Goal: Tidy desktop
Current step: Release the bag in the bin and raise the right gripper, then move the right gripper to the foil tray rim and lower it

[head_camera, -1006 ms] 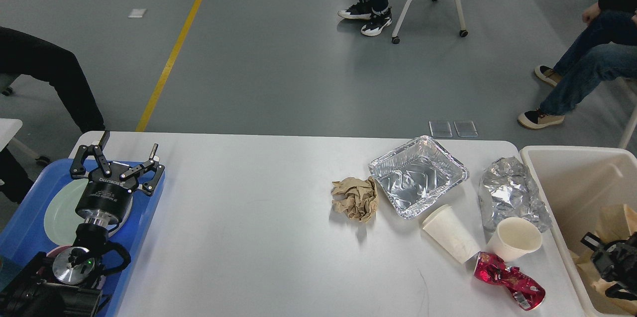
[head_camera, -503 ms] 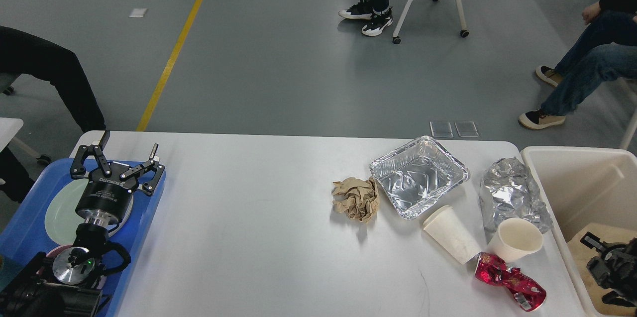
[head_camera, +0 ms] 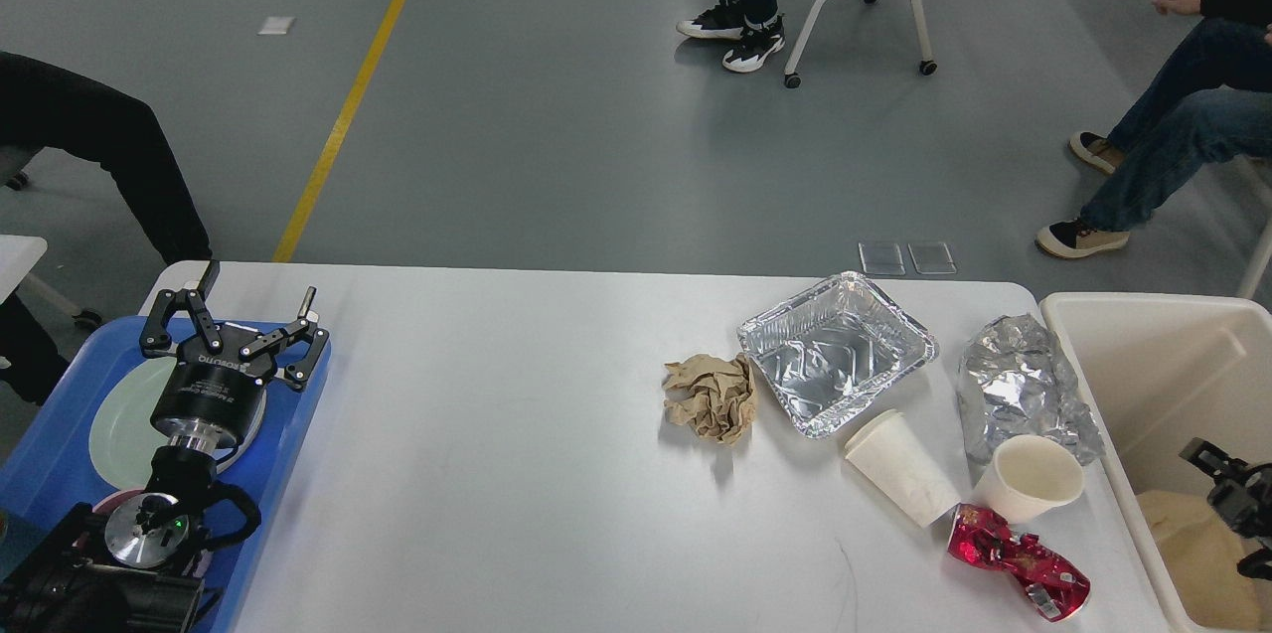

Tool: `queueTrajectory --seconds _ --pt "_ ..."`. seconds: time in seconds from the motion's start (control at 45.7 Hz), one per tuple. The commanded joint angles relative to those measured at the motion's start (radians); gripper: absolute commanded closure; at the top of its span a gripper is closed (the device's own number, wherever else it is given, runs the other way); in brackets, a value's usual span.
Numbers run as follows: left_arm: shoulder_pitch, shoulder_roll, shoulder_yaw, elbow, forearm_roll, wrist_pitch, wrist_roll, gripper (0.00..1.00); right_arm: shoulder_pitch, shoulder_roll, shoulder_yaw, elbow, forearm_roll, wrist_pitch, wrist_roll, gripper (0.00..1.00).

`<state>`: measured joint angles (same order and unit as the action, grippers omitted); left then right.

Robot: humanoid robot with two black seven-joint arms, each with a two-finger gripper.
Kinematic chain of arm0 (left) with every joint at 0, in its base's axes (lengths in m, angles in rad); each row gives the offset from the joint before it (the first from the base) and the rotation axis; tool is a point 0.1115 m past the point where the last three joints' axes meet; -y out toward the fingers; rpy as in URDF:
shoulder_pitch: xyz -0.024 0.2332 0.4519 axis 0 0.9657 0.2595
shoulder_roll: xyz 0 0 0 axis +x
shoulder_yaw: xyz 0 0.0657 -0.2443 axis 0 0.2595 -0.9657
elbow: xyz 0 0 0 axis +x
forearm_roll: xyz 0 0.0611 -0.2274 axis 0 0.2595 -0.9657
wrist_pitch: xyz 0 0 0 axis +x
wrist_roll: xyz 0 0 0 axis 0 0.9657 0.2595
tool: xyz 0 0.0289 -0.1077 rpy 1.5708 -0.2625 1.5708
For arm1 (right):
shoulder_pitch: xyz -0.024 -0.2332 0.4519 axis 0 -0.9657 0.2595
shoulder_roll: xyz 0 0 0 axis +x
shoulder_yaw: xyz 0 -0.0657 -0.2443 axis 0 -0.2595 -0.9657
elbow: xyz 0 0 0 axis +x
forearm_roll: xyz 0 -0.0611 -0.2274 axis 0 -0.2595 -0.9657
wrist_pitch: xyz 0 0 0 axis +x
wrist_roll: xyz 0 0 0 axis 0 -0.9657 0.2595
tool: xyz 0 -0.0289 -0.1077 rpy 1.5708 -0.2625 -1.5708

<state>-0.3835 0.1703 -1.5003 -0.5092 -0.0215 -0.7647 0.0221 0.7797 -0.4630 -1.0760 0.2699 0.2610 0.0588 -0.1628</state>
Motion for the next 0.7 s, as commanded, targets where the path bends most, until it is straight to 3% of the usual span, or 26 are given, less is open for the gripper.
queueTrajectory --seconds 0.0,0.153,0.306,0.481,0.569,0.678 --pt "0.000 0.000 0.000 0.000 0.000 0.001 -0.001 0.04 0.188 -0.062 -0.005 0.172 -0.123 0.079 0.000 0.00" --pt "0.000 0.000 0.000 0.000 0.000 -0.001 0.001 0.04 0.487 -0.109 -0.056 0.415 -0.293 0.203 -0.003 0.00" --pt "0.000 0.000 0.000 0.000 0.000 -0.001 0.001 0.04 0.840 -0.030 -0.217 0.589 -0.315 0.456 -0.003 0.00" --pt "0.000 0.000 0.002 0.000 0.000 -0.001 0.001 0.04 1.121 0.078 -0.246 0.727 -0.312 0.748 -0.008 0.00" --pt "0.000 0.000 0.002 0.000 0.000 -0.001 0.001 0.04 1.236 0.089 -0.239 0.811 -0.309 0.815 -0.008 0.00" --pt "0.000 0.000 0.002 0.000 0.000 -0.001 -0.001 0.04 1.377 0.099 -0.237 0.975 -0.307 0.817 -0.008 0.00"
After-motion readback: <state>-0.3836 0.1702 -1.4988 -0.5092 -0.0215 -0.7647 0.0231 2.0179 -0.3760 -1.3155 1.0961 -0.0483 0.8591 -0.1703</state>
